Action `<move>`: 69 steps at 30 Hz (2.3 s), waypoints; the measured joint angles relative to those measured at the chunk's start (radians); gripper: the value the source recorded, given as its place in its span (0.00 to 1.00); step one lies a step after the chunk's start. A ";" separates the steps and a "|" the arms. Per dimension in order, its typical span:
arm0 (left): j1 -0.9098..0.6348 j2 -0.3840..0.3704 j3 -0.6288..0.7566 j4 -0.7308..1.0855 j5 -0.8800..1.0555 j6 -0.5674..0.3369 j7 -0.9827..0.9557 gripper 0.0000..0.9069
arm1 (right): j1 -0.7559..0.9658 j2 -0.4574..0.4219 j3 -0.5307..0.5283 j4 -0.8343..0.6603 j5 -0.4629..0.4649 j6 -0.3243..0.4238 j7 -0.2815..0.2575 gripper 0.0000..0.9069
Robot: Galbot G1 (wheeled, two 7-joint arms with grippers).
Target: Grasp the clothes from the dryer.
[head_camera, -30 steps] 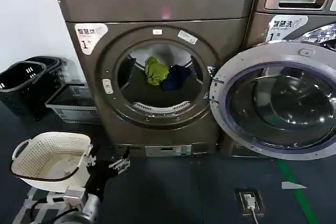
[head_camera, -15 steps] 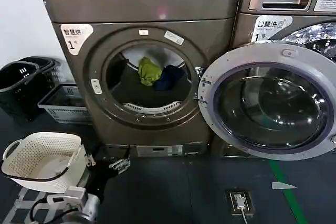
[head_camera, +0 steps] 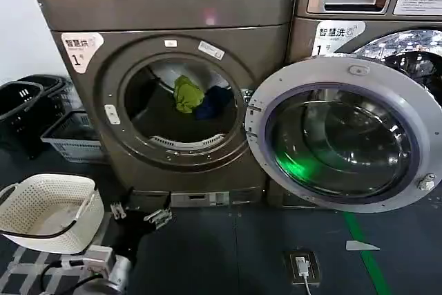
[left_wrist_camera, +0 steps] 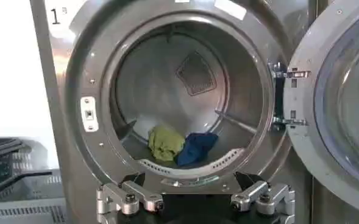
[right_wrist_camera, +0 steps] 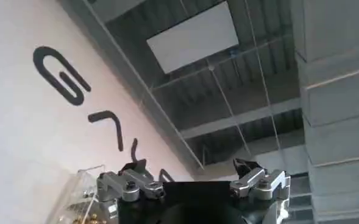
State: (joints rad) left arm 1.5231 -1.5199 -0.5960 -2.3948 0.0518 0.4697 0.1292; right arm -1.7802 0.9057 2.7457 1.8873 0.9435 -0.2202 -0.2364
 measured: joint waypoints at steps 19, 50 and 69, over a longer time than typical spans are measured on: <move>-0.002 0.003 0.004 -0.014 -0.007 -0.014 0.007 1.00 | -0.016 0.000 0.025 -0.003 0.067 -0.004 0.022 1.00; -0.001 0.003 0.001 -0.021 -0.012 -0.015 0.008 1.00 | -0.015 -0.006 0.045 0.018 0.147 -0.046 0.038 1.00; 0.000 0.006 0.001 -0.024 -0.013 -0.016 0.009 1.00 | -0.007 -0.005 0.042 0.032 0.181 -0.062 0.037 1.00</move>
State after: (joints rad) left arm 1.5226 -1.5142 -0.5946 -2.4184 0.0388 0.4535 0.1378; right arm -1.7873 0.9009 2.7875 1.9194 1.1250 -0.2821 -0.1998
